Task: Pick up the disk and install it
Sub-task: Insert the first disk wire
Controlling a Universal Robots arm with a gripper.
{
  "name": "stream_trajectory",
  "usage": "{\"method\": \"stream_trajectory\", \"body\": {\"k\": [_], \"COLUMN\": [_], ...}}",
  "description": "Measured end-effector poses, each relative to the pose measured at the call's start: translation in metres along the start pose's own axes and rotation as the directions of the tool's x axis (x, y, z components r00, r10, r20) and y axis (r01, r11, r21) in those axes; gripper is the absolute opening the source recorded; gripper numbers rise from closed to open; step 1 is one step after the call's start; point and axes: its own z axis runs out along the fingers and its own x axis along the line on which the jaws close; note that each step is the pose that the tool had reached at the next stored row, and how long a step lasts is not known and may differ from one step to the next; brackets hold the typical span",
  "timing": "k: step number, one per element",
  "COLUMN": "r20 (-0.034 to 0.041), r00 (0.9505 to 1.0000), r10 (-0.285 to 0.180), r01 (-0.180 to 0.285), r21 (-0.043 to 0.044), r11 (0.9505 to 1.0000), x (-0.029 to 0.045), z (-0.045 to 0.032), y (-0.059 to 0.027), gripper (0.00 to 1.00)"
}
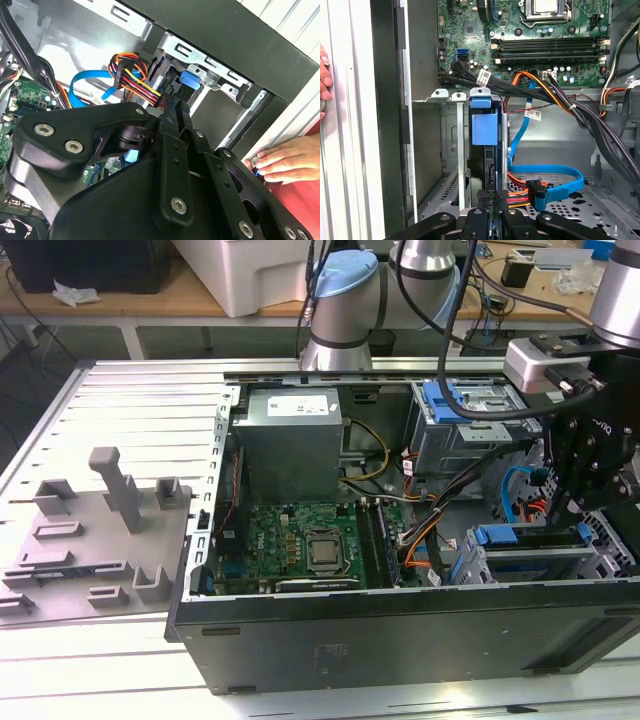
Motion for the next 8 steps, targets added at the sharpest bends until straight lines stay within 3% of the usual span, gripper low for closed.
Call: {"method": "stream_trajectory", "body": {"k": [8], "r20": [0.0032], "r00": [0.9998], "r10": [0.021], "r01": [-0.021], "r21": [-0.0027], "r11": [0.9998], "x": [0.0005], "z": [0.0001], "y": [-0.0001], "gripper": [0.17]}}
